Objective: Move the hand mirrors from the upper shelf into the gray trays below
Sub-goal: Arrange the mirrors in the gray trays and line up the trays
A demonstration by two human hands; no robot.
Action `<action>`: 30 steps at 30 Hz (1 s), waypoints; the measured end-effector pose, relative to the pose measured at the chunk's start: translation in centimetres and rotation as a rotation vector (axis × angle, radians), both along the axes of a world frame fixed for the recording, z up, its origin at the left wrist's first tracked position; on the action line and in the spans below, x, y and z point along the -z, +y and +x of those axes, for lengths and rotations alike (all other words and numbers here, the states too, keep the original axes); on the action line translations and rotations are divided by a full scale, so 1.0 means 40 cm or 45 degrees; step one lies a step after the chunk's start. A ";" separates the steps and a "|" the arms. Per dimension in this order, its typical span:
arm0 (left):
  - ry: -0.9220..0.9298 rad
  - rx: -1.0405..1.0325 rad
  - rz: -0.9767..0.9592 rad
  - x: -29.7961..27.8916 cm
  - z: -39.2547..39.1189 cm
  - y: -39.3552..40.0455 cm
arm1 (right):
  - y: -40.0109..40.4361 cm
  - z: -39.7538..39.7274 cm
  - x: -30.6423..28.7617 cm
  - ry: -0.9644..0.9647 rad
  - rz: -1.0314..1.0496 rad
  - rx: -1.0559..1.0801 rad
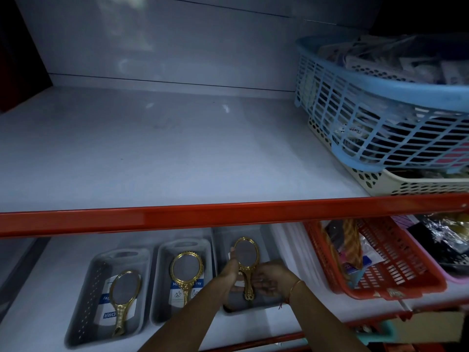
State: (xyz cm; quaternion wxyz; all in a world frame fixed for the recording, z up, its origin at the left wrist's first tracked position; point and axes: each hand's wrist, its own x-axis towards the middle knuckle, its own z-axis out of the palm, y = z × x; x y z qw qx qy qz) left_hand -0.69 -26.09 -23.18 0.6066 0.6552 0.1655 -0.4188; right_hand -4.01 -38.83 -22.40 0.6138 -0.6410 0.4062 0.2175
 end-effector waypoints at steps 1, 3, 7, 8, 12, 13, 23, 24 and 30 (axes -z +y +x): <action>-0.002 0.000 -0.001 0.003 0.000 0.001 | 0.001 0.001 0.002 -0.007 -0.007 -0.007; 0.001 -0.010 -0.009 0.008 0.001 0.001 | 0.000 0.003 0.004 -0.022 -0.002 -0.020; -0.002 -0.023 -0.013 0.008 0.002 -0.002 | 0.001 0.010 0.003 -0.030 -0.014 -0.052; 0.001 -0.020 -0.014 0.005 0.003 -0.003 | 0.002 0.011 0.002 -0.033 -0.019 -0.051; 0.045 0.020 0.020 -0.004 0.002 -0.002 | 0.006 0.012 0.002 -0.053 -0.065 -0.046; 0.053 0.037 0.030 -0.003 0.001 -0.002 | 0.005 0.011 0.003 -0.051 -0.070 -0.053; 0.161 0.093 0.022 -0.026 -0.032 -0.003 | -0.009 -0.015 0.024 0.023 -0.079 -0.169; 0.169 0.090 0.010 -0.027 -0.034 -0.002 | -0.009 -0.017 0.025 0.020 -0.083 -0.176; 0.231 0.032 -0.123 -0.041 -0.034 0.024 | -0.007 -0.029 0.023 -0.020 -0.114 -0.195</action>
